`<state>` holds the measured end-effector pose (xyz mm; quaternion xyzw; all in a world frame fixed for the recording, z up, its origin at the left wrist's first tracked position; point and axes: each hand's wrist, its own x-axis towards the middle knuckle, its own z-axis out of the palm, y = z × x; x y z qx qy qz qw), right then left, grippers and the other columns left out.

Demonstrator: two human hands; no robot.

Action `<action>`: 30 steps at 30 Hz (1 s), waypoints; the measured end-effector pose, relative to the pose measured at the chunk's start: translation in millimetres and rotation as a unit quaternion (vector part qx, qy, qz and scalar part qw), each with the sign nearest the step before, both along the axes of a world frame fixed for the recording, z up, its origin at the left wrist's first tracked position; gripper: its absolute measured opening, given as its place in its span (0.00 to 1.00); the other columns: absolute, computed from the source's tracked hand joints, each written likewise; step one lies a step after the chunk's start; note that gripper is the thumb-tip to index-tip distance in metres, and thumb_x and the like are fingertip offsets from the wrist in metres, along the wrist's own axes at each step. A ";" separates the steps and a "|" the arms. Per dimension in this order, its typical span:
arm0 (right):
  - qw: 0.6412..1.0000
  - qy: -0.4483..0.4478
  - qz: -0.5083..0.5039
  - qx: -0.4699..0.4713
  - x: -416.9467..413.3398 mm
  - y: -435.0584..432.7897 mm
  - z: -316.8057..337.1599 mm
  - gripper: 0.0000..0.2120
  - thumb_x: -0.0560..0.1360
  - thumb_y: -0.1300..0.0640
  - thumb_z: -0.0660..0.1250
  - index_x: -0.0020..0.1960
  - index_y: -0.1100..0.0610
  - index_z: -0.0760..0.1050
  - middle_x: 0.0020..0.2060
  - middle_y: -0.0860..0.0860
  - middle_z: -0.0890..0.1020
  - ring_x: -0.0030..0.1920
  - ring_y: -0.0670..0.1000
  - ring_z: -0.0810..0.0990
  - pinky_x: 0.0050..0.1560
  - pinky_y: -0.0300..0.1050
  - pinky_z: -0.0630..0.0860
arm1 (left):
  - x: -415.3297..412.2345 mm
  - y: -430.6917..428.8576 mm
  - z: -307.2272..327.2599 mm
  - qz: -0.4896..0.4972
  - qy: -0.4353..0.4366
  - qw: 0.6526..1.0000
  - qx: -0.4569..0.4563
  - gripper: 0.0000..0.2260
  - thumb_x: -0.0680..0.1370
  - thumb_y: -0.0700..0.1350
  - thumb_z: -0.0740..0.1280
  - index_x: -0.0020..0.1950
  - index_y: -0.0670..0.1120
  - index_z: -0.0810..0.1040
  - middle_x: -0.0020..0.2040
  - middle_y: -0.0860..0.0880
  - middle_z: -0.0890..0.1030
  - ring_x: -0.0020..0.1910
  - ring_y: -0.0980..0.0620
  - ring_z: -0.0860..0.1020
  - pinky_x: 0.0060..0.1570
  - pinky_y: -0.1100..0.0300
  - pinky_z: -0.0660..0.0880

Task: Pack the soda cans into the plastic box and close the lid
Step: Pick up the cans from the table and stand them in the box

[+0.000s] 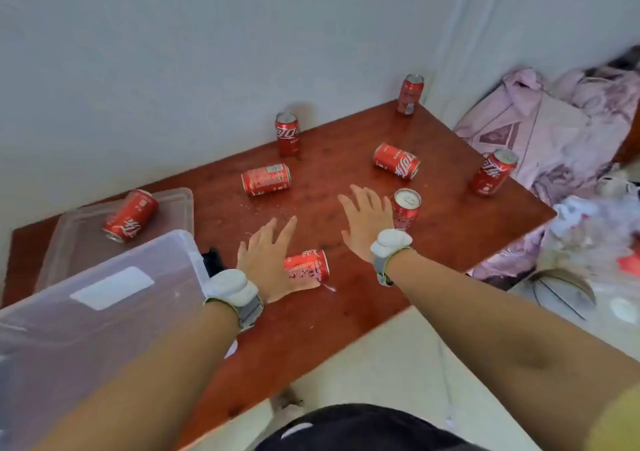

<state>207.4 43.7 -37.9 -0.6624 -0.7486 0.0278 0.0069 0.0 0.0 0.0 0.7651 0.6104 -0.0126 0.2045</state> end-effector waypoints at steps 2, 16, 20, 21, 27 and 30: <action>0.995 -0.008 -0.066 0.074 12.7 7.4 4.5 0.34 0.71 0.51 0.68 0.74 0.50 0.61 0.77 0.54 0.58 0.74 0.64 0.57 0.70 0.69 0.55 | 10.3 23.1 -10.8 -0.047 0.000 0.999 -0.027 0.51 0.61 0.70 0.69 0.76 0.57 0.45 0.78 0.46 0.50 0.76 0.42 0.53 0.71 0.40 0.54; 0.973 0.045 -0.221 -0.057 68.7 40.5 -12.5 0.29 0.71 0.49 0.70 0.69 0.46 0.62 0.71 0.54 0.59 0.44 0.65 0.79 0.43 0.48 0.74 | 26.5 60.7 -82.3 -0.134 0.116 0.979 -0.099 0.43 0.69 0.58 0.71 0.74 0.58 0.47 0.67 0.45 0.67 0.64 0.41 0.69 0.54 0.46 0.71; 0.979 0.019 -0.184 -0.085 71.0 49.7 -9.3 0.30 0.72 0.49 0.70 0.70 0.46 0.60 0.70 0.54 0.60 0.46 0.65 0.78 0.43 0.48 0.73 | 26.4 69.6 -72.2 -0.033 0.056 0.984 -0.167 0.46 0.63 0.54 0.74 0.74 0.52 0.50 0.61 0.44 0.74 0.58 0.42 0.75 0.51 0.50 0.76; 0.982 0.022 -0.165 -0.088 70.6 54.1 -7.7 0.30 0.72 0.48 0.70 0.70 0.46 0.60 0.69 0.54 0.61 0.46 0.64 0.79 0.44 0.49 0.75 | 25.2 68.1 -66.8 -0.001 0.035 0.986 -0.162 0.47 0.62 0.54 0.74 0.74 0.52 0.51 0.60 0.45 0.75 0.57 0.43 0.76 0.51 0.51 0.76; 0.992 0.027 -0.004 -0.123 31.6 79.1 -2.7 0.28 0.69 0.41 0.69 0.64 0.48 0.62 0.61 0.55 0.67 0.42 0.63 0.80 0.39 0.49 0.79 | 7.8 25.3 -12.4 0.185 -0.154 0.970 -0.041 0.40 0.58 0.53 0.75 0.67 0.55 0.61 0.59 0.51 0.78 0.55 0.48 0.77 0.60 0.48 0.73; 0.983 0.071 0.062 -0.156 -9.1 91.3 5.6 0.28 0.68 0.38 0.68 0.62 0.47 0.62 0.55 0.54 0.72 0.43 0.62 0.80 0.43 0.50 0.79 | -10.2 -3.9 22.3 0.303 -0.255 0.917 0.042 0.38 0.58 0.48 0.80 0.63 0.56 0.64 0.53 0.55 0.78 0.51 0.56 0.78 0.54 0.62 0.73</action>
